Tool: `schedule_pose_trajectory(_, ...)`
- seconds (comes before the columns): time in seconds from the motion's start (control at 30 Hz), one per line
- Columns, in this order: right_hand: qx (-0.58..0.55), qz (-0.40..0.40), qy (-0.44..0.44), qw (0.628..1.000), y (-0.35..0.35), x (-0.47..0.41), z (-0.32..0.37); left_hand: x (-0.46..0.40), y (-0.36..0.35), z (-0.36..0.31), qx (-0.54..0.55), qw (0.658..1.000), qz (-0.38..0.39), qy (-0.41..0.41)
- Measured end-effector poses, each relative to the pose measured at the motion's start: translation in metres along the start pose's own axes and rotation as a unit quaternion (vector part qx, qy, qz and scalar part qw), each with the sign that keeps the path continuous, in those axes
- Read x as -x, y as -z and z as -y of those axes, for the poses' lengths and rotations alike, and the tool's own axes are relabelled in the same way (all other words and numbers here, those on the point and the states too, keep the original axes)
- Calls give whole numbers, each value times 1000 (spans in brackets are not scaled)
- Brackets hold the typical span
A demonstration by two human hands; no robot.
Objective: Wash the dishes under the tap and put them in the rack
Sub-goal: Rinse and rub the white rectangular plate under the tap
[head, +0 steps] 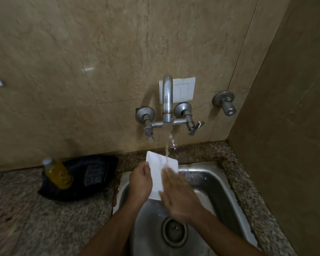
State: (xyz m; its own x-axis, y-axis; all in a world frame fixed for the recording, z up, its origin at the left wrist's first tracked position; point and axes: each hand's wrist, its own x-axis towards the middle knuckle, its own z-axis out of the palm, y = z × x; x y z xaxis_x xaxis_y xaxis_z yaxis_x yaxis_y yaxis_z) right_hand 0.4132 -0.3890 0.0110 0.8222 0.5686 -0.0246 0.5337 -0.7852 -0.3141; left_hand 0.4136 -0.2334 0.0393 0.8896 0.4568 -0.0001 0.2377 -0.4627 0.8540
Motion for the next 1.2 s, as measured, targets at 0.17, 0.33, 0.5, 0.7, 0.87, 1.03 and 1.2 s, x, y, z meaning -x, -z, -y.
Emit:
schedule_pose_trajectory(0.17, 14, -13, -27, 999, -2, -14, 0, -2, -1, -7, 4, 1000, -22, -10)
schedule_pose_trajectory(0.33, 23, -20, 0, 1000, 4, -18, -2, -6, 4, -2, 2, 999, -30, -34)
schedule_pose_trajectory(0.5, 13, -9, 24, 1000, 0, -9, 10, -15, 5, -2, 6, 999, -27, -32)
schedule_pose_trajectory(0.7, 11, -32, 1, 999, 1, -17, 3, -20, 1, -10, 18, 999, -25, -39)
schedule_pose_trajectory(0.87, 23, -39, -33, 998, 0, -18, -3, -19, -2, -6, 22, 999, -13, -42)
schedule_pose_trajectory(1.03, 29, -23, 57, 998, -4, -2, 1, -25, 0, -5, 63, 997, -33, -18)
schedule_pose_trajectory(1.2, 6, -27, 48, 998, -3, 3, 4, -28, 2, -17, 73, 997, -31, -25)
